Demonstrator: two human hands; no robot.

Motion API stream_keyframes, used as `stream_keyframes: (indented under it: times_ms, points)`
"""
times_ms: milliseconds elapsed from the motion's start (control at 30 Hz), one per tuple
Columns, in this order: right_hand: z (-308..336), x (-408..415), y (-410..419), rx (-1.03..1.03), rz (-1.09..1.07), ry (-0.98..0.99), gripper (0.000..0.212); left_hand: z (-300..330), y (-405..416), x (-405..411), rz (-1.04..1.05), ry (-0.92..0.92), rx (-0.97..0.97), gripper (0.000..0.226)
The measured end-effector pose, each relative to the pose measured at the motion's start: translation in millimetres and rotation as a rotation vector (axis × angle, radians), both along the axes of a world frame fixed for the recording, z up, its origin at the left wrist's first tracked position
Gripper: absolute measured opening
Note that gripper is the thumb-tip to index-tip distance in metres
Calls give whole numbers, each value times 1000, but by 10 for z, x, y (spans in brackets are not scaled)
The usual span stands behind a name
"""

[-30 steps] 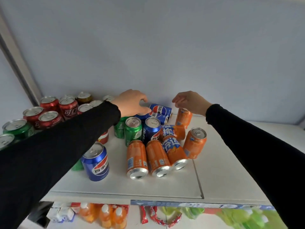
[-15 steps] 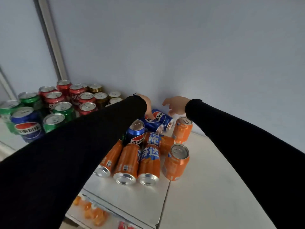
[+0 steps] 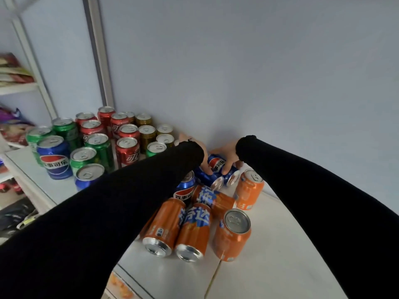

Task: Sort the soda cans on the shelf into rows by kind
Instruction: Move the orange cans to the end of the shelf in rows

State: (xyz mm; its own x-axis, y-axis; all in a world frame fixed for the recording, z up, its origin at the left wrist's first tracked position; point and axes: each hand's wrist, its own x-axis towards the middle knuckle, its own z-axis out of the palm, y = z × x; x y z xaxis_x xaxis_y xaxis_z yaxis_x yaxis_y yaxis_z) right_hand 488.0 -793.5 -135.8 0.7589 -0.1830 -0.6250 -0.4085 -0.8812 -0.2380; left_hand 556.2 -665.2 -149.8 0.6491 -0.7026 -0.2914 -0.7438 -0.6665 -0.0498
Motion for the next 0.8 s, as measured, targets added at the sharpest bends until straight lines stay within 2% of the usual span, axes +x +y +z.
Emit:
stream_keyframes:
  times_ms: [67, 133, 200, 267, 333, 433, 633, 800]
  points:
    - [-15, -3, -23, -45, -5, -11, 83, -52, -17, 45, 17, -37, -22, 90]
    - [-38, -59, -64, -36, -29, -63, 84, -80, -9, 75, -3, -57, -43, 84]
    - [-82, -162, -141, -53, -24, -197, 74, -91, 17, 99, -44, -88, -117, 68]
    - [-123, -300, -224, -223, 45, -331, 66, -60, 62, 91, -93, -118, -191, 57]
    - [-168, -429, -294, -334, 68, -461, 59, -25, 96, 63, -155, -216, -207, 55]
    - [-189, -572, -333, -311, 34, -608, 45, 36, 114, 4, -241, -342, -215, 46]
    - [-203, -670, -335, -275, -23, -719, 29, 98, 118, -115, -328, -478, -230, 20]
    - [-208, -794, -302, -314, 16, -760, 24, 99, 137, -114, -355, -469, -226, 10]
